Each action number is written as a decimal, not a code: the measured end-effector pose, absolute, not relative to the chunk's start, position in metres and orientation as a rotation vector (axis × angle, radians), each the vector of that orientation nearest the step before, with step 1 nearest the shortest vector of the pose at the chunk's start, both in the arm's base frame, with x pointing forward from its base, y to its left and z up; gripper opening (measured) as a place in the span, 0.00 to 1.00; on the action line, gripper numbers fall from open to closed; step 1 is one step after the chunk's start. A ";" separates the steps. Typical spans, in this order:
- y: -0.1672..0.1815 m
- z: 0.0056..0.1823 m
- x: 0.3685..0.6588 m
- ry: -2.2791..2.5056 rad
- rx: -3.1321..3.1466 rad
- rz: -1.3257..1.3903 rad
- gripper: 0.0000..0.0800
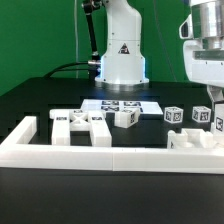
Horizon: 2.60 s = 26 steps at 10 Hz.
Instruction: Assemble chair
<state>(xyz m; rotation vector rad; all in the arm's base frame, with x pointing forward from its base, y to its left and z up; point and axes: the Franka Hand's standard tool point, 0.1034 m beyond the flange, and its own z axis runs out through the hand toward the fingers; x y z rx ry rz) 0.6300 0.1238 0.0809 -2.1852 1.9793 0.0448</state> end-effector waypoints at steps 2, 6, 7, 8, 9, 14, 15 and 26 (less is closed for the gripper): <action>0.125 0.081 0.630 2.128 -2.031 0.071 0.37; 0.125 0.081 0.631 2.158 -1.991 0.082 0.37; 0.126 0.080 0.630 2.123 -2.033 0.084 0.37; 0.128 0.082 0.630 2.048 -2.117 0.089 0.62; 0.128 0.084 0.633 1.928 -2.224 0.074 0.77; 0.127 0.084 0.633 1.454 -2.554 0.014 0.81; 0.128 0.083 0.632 1.338 -2.631 0.005 0.81; 0.130 0.084 0.628 0.136 -3.075 -0.070 0.57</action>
Offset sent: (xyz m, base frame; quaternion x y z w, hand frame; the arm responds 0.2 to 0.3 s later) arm -0.0013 -0.0006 -0.0024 -0.0089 -0.0011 0.1256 0.9920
